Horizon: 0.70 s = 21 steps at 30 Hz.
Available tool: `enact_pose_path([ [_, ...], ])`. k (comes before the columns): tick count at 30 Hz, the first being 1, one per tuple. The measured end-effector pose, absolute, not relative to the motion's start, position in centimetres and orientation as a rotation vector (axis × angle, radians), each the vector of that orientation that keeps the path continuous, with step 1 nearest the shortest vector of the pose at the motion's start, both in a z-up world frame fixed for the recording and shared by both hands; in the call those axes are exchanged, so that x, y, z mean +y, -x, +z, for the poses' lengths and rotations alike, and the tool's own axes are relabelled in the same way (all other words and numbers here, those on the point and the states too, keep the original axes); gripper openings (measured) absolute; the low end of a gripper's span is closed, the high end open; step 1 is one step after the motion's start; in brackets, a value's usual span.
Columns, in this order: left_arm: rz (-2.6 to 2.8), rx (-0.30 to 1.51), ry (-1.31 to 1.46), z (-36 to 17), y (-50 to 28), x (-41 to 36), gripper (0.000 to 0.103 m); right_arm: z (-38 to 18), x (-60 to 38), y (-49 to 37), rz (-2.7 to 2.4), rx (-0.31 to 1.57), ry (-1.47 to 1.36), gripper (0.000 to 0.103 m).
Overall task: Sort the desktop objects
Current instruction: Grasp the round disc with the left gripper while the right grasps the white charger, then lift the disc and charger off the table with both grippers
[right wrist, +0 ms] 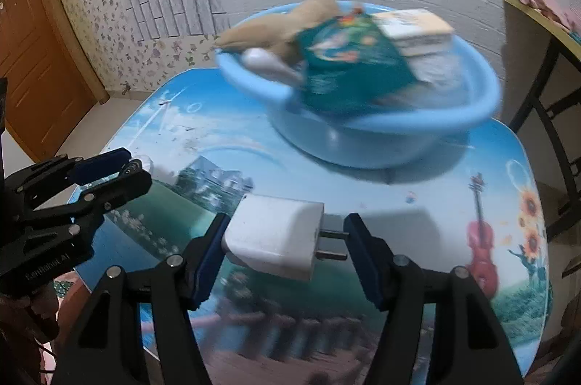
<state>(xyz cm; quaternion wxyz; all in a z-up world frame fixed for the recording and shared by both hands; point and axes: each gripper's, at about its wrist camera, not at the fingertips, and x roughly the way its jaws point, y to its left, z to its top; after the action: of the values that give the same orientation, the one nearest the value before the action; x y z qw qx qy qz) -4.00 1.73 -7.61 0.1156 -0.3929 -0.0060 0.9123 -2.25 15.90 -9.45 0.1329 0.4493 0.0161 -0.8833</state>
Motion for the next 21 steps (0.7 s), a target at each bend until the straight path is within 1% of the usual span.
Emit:
enact_pose_path([
  [13,2.638,0.01,1.193,-8.0,3.3,5.7,0.037,-11.8,22.5,0.0,-2.543,0.035,-1.406,0.064],
  [21,2.648,0.058,1.273,-8.7,3.2,6.7,0.037,-12.3,23.4,-0.6,-2.54,0.071,-1.405,0.064],
])
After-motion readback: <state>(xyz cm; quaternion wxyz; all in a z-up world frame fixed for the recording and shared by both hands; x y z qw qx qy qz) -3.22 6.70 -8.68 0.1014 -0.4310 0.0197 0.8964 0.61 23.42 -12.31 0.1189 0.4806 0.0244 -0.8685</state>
